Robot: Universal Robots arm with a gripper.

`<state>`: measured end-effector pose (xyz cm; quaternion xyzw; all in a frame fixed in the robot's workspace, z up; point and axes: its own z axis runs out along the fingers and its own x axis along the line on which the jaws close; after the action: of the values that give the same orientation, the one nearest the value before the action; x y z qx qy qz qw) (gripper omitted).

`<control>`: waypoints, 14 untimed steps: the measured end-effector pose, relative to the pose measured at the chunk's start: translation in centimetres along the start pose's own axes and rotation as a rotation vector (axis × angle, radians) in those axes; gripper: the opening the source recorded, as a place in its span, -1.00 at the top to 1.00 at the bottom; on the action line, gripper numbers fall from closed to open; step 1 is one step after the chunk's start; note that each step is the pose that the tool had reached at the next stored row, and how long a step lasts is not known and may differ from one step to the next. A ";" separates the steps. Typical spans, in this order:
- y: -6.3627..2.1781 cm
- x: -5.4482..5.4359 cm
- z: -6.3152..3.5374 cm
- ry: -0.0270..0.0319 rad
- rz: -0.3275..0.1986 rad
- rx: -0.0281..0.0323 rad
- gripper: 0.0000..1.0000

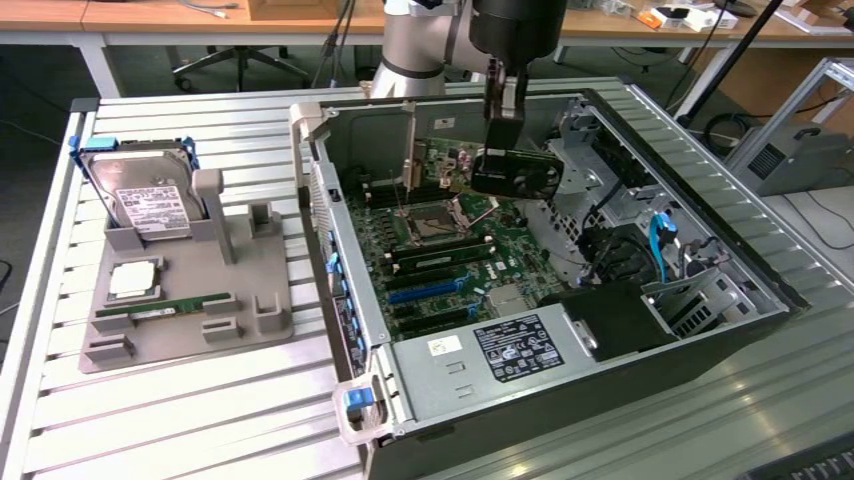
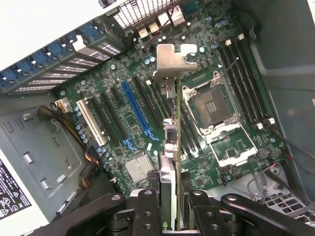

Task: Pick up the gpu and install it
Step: 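Insert the gpu into the slot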

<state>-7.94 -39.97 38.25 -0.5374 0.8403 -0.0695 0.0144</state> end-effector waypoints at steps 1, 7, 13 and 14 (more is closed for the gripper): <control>0.00 0.0 0.00 0.0002 -0.004 0.0005 0.47; 0.00 0.0 0.01 0.0014 -0.019 0.0028 0.47; 0.00 0.0 0.02 0.0023 -0.042 0.0058 0.47; 0.00 0.0 0.03 0.0024 -0.045 0.0061 0.47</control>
<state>-7.94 -39.97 38.22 -0.5559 0.8279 -0.0731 0.0135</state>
